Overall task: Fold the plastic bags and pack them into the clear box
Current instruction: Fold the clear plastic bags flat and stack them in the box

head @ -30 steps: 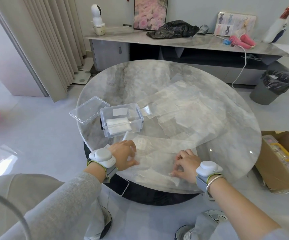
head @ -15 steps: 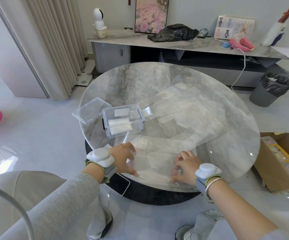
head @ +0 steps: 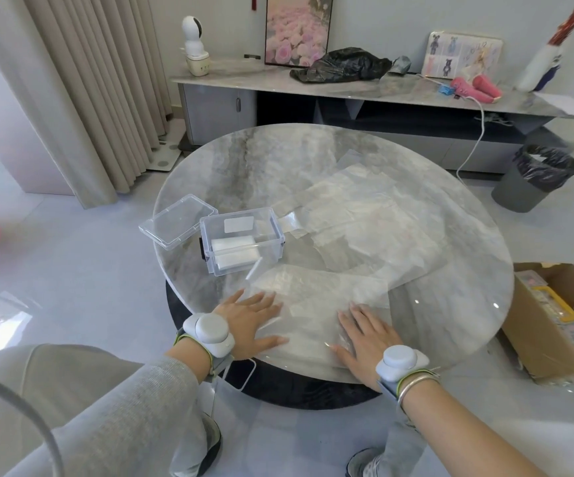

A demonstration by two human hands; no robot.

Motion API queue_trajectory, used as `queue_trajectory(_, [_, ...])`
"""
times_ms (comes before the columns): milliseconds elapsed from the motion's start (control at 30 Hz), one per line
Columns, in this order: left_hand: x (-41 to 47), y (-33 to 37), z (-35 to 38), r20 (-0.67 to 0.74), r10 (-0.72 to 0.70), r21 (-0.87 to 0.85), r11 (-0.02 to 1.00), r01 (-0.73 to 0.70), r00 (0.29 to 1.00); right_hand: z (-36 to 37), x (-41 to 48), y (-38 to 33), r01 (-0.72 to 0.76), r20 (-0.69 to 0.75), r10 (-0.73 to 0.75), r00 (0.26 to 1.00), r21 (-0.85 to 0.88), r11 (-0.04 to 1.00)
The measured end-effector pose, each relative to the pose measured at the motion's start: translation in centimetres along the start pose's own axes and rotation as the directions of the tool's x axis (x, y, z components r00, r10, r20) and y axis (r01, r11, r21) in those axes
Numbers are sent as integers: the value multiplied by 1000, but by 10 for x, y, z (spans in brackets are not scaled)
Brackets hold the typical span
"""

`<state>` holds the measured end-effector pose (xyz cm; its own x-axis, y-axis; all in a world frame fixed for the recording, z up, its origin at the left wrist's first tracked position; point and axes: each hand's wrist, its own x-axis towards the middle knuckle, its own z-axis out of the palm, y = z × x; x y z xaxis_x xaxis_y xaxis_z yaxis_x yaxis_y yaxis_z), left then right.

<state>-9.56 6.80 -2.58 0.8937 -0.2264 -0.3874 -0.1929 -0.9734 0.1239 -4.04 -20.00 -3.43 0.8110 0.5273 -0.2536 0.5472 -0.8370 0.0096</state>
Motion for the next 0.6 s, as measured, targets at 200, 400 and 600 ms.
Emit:
queue_trajectory(200, [36, -5, -10, -62, -13, -41, 999, 10, 998, 5, 24, 22, -58, -17, 58, 998, 15, 998])
queue_trajectory(400, [54, -13, -10, -158, 20, -150, 988, -44, 987, 14, 36, 31, -109, -12, 110, 994, 67, 992])
queue_trajectory(600, [45, -17, -19, -409, -117, -300, 954, -12, 905, 16, 36, 28, -122, -24, 124, 992, 73, 990])
